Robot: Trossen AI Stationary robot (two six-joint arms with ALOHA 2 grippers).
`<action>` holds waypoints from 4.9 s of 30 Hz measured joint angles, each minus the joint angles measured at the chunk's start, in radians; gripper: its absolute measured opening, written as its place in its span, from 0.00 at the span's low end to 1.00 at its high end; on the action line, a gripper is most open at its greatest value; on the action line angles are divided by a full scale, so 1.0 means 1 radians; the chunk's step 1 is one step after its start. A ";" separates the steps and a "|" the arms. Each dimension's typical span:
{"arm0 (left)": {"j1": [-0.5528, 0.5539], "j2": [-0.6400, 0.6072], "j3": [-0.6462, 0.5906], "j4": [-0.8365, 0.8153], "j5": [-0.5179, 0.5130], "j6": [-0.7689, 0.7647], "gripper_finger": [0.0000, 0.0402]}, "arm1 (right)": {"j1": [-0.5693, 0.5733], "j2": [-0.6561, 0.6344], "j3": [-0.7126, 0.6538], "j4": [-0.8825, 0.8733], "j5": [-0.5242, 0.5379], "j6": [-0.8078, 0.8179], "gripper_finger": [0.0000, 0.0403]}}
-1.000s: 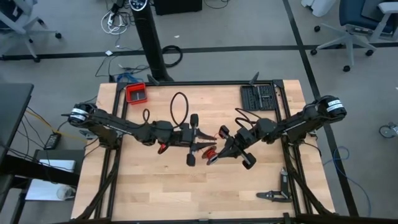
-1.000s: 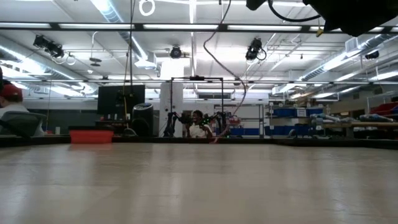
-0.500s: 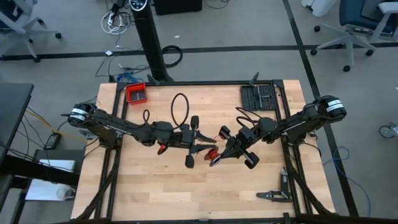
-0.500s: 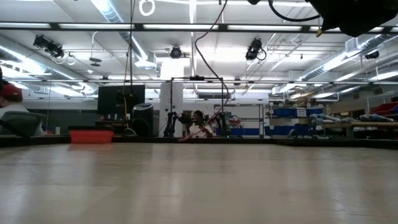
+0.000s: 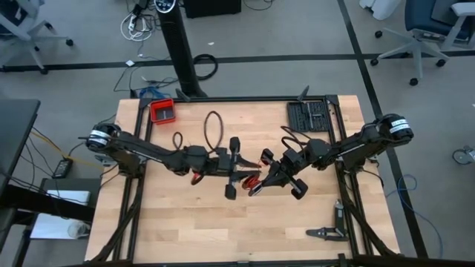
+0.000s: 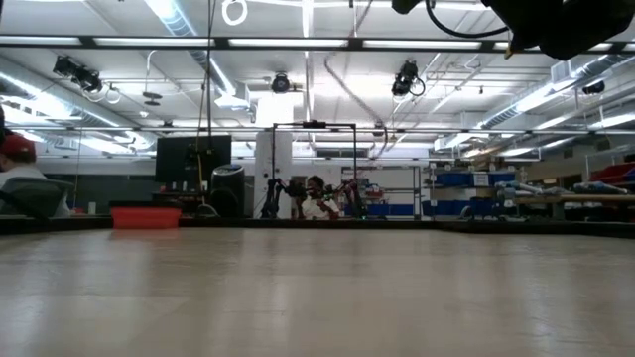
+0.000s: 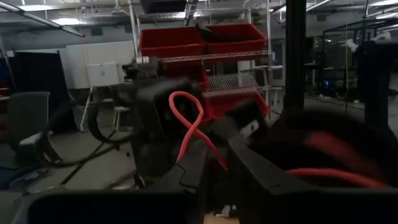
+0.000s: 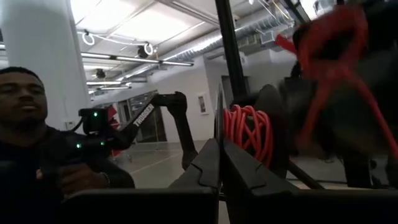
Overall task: Coil cords
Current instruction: Coil the red wire onto the spool
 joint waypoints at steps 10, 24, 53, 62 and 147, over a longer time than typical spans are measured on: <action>0.012 0.003 0.000 -0.005 0.005 0.007 0.16 | -0.002 0.000 0.000 0.028 -0.056 0.045 0.01; 0.016 -0.097 -0.001 -0.170 0.005 0.032 0.16 | -0.003 -0.007 0.000 -0.094 -0.024 0.137 0.01; -0.004 -0.284 0.000 -0.401 -0.025 0.033 0.16 | 0.089 -0.343 0.000 -0.701 0.440 -0.021 0.00; -0.004 -0.284 0.000 -0.393 -0.051 0.082 0.16 | 0.089 -0.343 -0.001 -0.732 0.405 0.000 0.00; 0.004 -0.135 -0.001 -0.372 -0.325 -0.046 0.00 | 0.295 -0.291 -0.001 -0.928 0.936 -0.032 0.13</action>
